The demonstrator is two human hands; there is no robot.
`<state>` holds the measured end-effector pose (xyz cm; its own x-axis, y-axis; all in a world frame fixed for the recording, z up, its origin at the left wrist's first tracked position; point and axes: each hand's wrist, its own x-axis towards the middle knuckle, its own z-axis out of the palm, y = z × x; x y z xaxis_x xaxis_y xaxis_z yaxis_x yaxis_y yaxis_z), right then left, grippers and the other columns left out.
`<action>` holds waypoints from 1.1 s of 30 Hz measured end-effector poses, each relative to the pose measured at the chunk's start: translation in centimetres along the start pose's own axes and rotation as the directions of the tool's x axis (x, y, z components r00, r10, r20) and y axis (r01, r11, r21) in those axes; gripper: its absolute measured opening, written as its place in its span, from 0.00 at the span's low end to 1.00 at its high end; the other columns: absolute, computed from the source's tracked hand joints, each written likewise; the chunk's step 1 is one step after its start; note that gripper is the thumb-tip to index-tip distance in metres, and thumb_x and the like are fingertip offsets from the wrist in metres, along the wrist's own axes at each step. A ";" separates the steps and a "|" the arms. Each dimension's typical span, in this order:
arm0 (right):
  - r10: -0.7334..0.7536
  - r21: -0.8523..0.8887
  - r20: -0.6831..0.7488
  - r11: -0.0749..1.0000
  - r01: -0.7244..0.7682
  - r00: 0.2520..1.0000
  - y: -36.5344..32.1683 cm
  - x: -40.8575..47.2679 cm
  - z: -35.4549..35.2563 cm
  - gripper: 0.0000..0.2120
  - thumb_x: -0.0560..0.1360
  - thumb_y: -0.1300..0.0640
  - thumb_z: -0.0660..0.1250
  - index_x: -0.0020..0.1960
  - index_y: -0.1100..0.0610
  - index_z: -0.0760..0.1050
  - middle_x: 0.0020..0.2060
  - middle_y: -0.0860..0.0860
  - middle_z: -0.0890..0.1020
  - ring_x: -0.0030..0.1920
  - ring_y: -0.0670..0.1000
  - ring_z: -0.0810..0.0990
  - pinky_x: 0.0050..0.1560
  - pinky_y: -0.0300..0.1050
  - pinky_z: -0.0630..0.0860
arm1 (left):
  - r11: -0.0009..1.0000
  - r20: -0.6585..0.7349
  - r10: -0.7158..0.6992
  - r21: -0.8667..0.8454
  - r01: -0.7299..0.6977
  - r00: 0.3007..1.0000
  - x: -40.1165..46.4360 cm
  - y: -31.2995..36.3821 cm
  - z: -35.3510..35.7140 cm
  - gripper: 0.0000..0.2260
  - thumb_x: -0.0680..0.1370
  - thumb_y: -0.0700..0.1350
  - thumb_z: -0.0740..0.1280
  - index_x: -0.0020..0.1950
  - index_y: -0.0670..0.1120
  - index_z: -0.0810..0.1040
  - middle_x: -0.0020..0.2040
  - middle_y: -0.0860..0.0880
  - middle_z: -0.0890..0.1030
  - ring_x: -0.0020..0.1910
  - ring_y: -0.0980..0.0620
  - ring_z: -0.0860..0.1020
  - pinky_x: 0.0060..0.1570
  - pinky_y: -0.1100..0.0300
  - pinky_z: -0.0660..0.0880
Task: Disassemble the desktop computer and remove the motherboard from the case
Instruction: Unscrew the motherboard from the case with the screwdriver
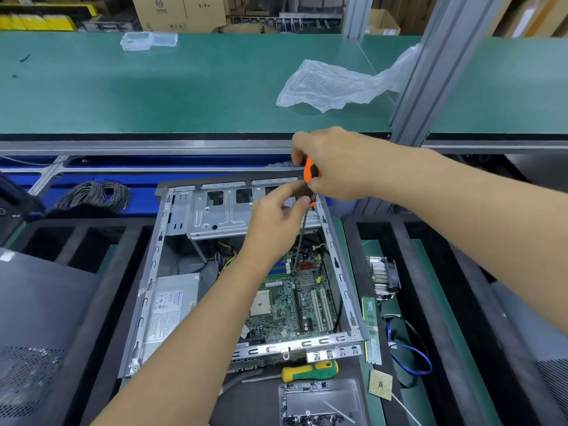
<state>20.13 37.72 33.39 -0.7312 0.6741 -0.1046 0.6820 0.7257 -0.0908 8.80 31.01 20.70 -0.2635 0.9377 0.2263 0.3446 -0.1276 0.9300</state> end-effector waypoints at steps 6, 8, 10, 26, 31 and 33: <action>0.088 0.046 -0.046 0.995 -0.086 0.995 0.2 0.2 0.6 0.24 0.75 0.35 0.64 0.58 0.53 0.66 0.46 0.52 0.72 0.46 0.57 0.74 0.47 0.53 0.74 | 0.999 -0.072 -0.016 0.035 0.018 0.997 0.5 -0.4 0.3 0.07 0.76 0.48 0.71 0.51 0.55 0.76 0.40 0.56 0.78 0.30 0.47 0.68 0.33 0.51 0.70; 0.149 -0.018 -0.110 0.988 -0.152 0.983 0.2 0.4 0.7 0.26 0.75 0.32 0.61 0.56 0.55 0.66 0.39 0.52 0.67 0.42 0.58 0.71 0.41 0.51 0.71 | 0.999 -0.094 -0.017 0.026 0.020 0.995 0.4 -0.4 0.4 0.09 0.75 0.49 0.72 0.52 0.53 0.76 0.44 0.57 0.78 0.31 0.52 0.69 0.34 0.54 0.70; 0.141 -0.051 -0.135 0.988 -0.149 0.981 0.3 0.6 0.8 0.24 0.76 0.35 0.63 0.55 0.55 0.68 0.39 0.52 0.66 0.40 0.58 0.69 0.39 0.49 0.67 | 0.999 -0.095 -0.020 0.026 0.022 0.995 0.4 -0.5 0.4 0.11 0.74 0.50 0.73 0.54 0.53 0.76 0.46 0.58 0.78 0.29 0.56 0.66 0.33 0.59 0.68; 0.044 -0.003 -0.082 0.999 -0.045 0.996 0.4 0.3 0.4 0.14 0.75 0.43 0.65 0.54 0.50 0.68 0.43 0.53 0.73 0.44 0.59 0.76 0.42 0.51 0.74 | 0.998 -0.033 -0.062 -0.017 0.062 0.998 0.3 -0.1 0.1 0.13 0.74 0.52 0.73 0.57 0.53 0.76 0.32 0.58 0.73 0.25 0.53 0.62 0.28 0.64 0.62; -0.012 0.070 -0.016 0.997 0.013 1.000 0.8 0.0 0.0 0.15 0.75 0.46 0.66 0.58 0.49 0.67 0.51 0.51 0.75 0.49 0.55 0.74 0.47 0.50 0.74 | 0.999 0.024 -0.047 -0.014 0.047 0.999 0.4 -0.1 -0.1 0.10 0.79 0.46 0.68 0.53 0.63 0.77 0.42 0.41 0.78 0.32 0.38 0.71 0.36 0.53 0.71; 0.022 -0.005 -0.047 1.000 -0.022 0.999 0.9 0.1 0.3 0.24 0.74 0.35 0.63 0.60 0.52 0.67 0.50 0.51 0.73 0.49 0.57 0.73 0.48 0.52 0.73 | 0.999 -0.008 -0.043 0.013 0.043 0.999 0.5 -0.1 -0.1 0.07 0.77 0.48 0.70 0.54 0.56 0.78 0.46 0.50 0.80 0.30 0.47 0.67 0.34 0.50 0.72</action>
<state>20.65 38.35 32.96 -0.7161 0.6955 -0.0594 0.6978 0.7113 -0.0840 8.57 31.44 20.76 -0.2850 0.9399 0.1883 0.3450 -0.0827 0.9349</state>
